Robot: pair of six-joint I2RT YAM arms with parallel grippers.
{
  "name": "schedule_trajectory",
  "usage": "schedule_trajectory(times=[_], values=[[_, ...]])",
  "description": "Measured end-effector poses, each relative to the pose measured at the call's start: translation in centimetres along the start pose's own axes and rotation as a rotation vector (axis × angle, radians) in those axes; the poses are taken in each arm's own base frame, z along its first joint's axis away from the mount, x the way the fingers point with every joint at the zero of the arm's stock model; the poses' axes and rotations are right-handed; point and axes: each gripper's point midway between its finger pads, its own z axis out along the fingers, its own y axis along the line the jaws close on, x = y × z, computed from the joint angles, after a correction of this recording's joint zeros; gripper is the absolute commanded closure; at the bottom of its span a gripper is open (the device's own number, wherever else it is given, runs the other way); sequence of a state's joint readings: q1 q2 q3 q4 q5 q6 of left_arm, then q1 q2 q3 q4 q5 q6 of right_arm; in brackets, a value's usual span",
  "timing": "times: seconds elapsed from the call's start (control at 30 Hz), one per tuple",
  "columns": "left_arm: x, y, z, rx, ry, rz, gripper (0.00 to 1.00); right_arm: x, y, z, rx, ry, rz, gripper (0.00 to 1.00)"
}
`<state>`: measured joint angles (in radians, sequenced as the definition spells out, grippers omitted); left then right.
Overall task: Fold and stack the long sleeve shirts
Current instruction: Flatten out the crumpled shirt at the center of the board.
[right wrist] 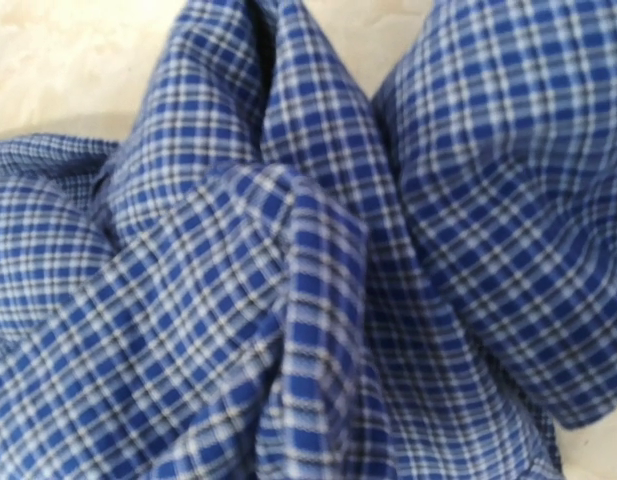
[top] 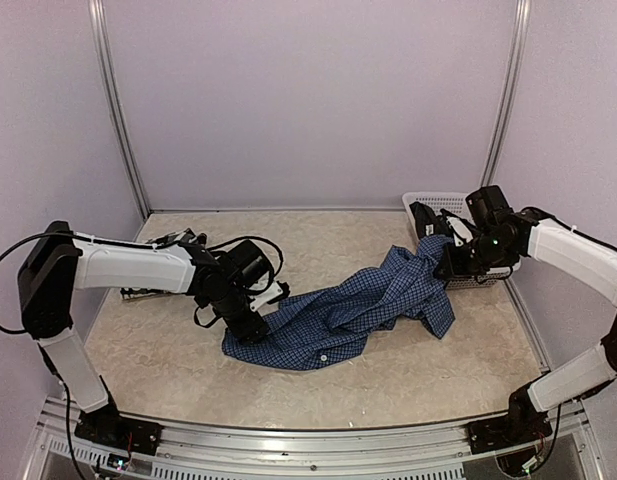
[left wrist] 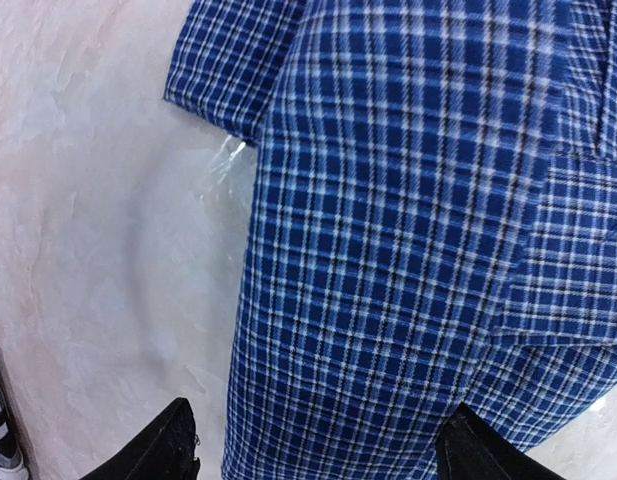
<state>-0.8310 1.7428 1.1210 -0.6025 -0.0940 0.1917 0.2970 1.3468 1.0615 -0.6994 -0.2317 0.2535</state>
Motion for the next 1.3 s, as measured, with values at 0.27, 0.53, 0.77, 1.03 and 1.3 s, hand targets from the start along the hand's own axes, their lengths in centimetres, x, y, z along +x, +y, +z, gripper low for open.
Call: schedule_trajectory(times=[0.27, 0.53, 0.77, 1.03, 1.3], values=[[1.2, 0.5, 0.8, -0.024, 0.062, -0.015, 0.43, 0.0, -0.1, 0.5, -0.01, 0.016, -0.012, 1.0], [1.5, 0.6, 1.2, -0.029, 0.086, -0.025, 0.73, -0.1, -0.2, 0.6, -0.014, 0.017, -0.015, 1.0], [0.1, 0.6, 0.3, -0.013, 0.046, -0.032, 1.0, 0.0, -0.1, 0.8, -0.021, 0.014, -0.016, 1.0], [-1.8, 1.7, -3.1, -0.05, -0.048, -0.052, 1.0, 1.5, -0.7, 0.4, 0.004, 0.028, -0.007, 0.57], [-6.2, 3.6, -12.7, -0.184, -0.327, -0.081, 1.0, 0.3, 2.0, -5.0, -0.03, -0.119, -0.073, 0.3]])
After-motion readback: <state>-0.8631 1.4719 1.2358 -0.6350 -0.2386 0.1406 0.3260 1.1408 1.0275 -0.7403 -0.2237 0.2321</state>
